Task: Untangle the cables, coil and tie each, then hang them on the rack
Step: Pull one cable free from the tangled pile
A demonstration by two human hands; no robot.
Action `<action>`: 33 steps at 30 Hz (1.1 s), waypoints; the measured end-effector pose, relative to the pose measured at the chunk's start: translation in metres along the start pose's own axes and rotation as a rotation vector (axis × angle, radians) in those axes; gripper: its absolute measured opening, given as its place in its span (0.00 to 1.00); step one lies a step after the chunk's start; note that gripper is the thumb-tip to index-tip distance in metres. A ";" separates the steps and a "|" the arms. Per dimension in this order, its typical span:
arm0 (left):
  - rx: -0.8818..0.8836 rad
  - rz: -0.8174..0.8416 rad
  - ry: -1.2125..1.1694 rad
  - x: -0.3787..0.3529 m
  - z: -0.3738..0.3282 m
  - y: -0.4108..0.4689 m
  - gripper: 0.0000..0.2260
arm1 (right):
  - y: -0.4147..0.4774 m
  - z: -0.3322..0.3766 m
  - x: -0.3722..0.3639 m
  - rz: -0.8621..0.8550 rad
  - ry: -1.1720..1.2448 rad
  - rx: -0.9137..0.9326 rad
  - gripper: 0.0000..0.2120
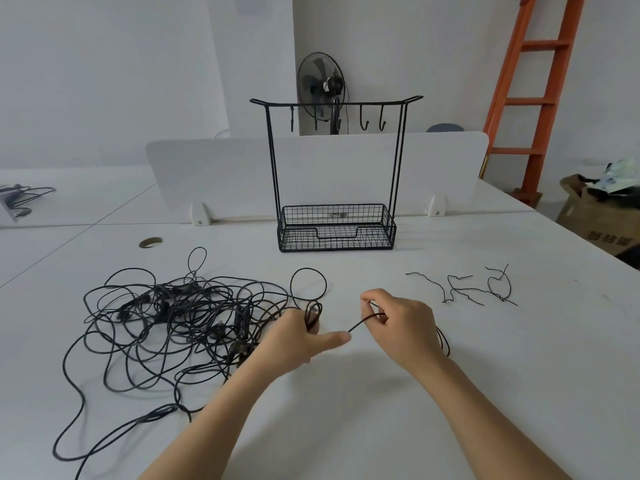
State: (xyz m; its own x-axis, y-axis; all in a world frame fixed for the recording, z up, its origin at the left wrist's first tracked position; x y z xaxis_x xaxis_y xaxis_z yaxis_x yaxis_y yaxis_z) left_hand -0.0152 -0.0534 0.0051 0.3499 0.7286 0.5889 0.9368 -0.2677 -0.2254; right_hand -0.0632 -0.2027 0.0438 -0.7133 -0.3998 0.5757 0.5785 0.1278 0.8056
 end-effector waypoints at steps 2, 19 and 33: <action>0.000 0.024 0.125 -0.003 -0.001 -0.003 0.26 | 0.000 0.005 -0.001 0.004 0.009 0.024 0.11; -0.205 0.295 -0.724 0.003 -0.008 -0.001 0.18 | -0.007 -0.019 -0.010 0.092 0.052 -0.169 0.03; 0.005 0.050 -1.467 0.029 0.011 0.012 0.28 | -0.013 0.018 -0.033 0.337 0.086 0.027 0.11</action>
State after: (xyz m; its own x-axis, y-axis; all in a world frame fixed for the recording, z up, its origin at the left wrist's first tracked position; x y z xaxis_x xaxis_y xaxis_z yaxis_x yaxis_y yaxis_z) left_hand 0.0064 -0.0285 0.0111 0.0578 0.6934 -0.7182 0.9230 -0.3113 -0.2262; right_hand -0.0542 -0.1753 0.0172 -0.4468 -0.4061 0.7971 0.7646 0.2892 0.5759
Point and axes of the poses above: each hand's wrist, its own y-axis towards the middle knuckle, its own x-axis out of the back of the hand, z = x × y, the point moved 6 cm from there along y, towards the middle knuckle, and after that the axes turned 12 degrees about x, right-handed, at the moved point
